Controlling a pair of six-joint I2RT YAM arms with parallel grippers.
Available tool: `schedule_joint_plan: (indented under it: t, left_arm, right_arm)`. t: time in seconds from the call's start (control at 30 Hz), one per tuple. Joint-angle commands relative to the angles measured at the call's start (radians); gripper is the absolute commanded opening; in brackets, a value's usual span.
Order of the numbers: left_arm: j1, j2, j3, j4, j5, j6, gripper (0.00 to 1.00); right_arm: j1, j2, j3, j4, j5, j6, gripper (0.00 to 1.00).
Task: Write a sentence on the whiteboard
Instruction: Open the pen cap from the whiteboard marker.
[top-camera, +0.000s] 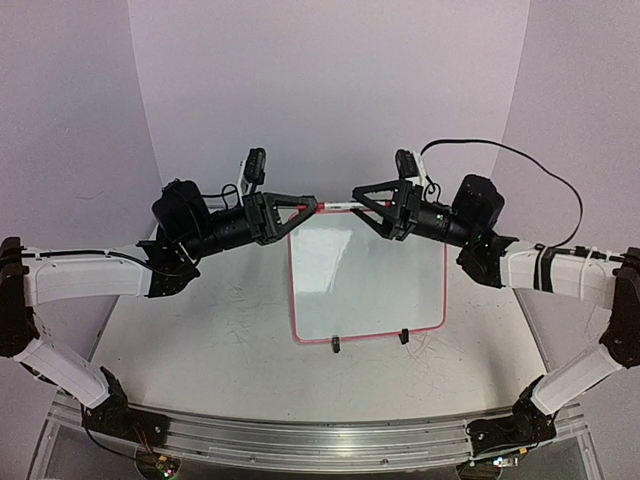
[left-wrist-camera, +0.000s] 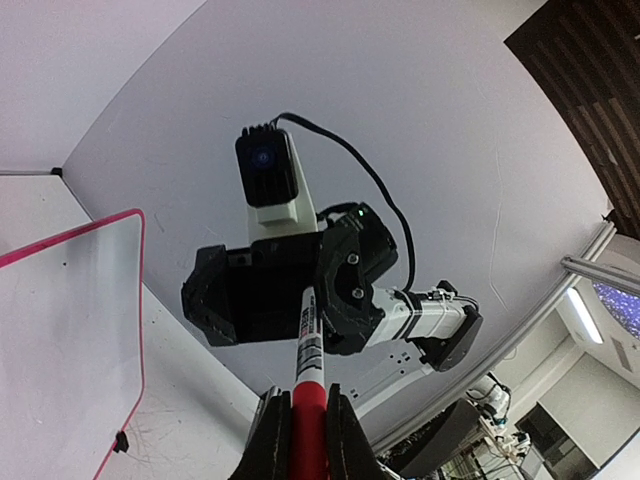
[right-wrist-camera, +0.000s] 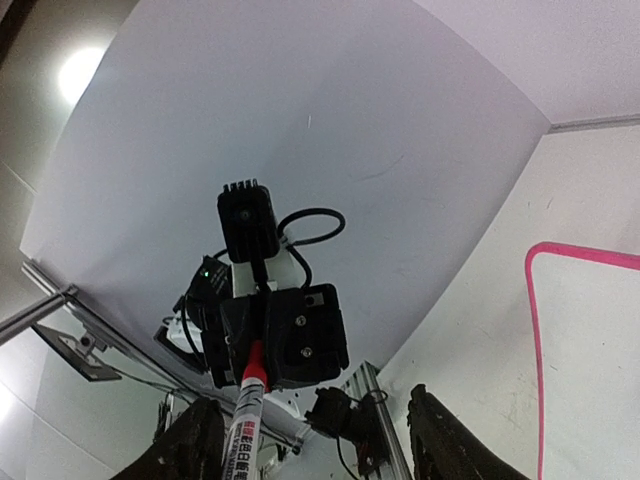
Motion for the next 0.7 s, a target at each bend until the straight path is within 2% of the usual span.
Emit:
schedule_joint_plan:
  t: [0.0,0.07,0.27,0.47,0.67]
  left_arm:
    - [-0.002,0.01,0.01,0.045,0.077,-0.044,0.0]
    - [-0.002,0.015,0.007,0.045,0.079,-0.053,0.0]
    - [-0.003,0.01,0.009,0.045,0.069,-0.052,0.0]
    - [-0.002,-0.015,-0.013,0.043,0.023,-0.044,0.0]
    - [-0.003,0.009,-0.005,0.043,0.037,-0.056,0.0]
  right_arm:
    - [-0.017,-0.013,0.179,-0.31,-0.227,-0.186,0.61]
    - [-0.016,0.008,0.211,-0.35,-0.273,-0.211,0.57]
    - [0.005,0.034,0.21,-0.375,-0.306,-0.234,0.55]
    - [0.034,0.024,0.18,-0.382,-0.27,-0.254,0.52]
    - [0.045,0.01,0.161,-0.317,-0.198,-0.219,0.43]
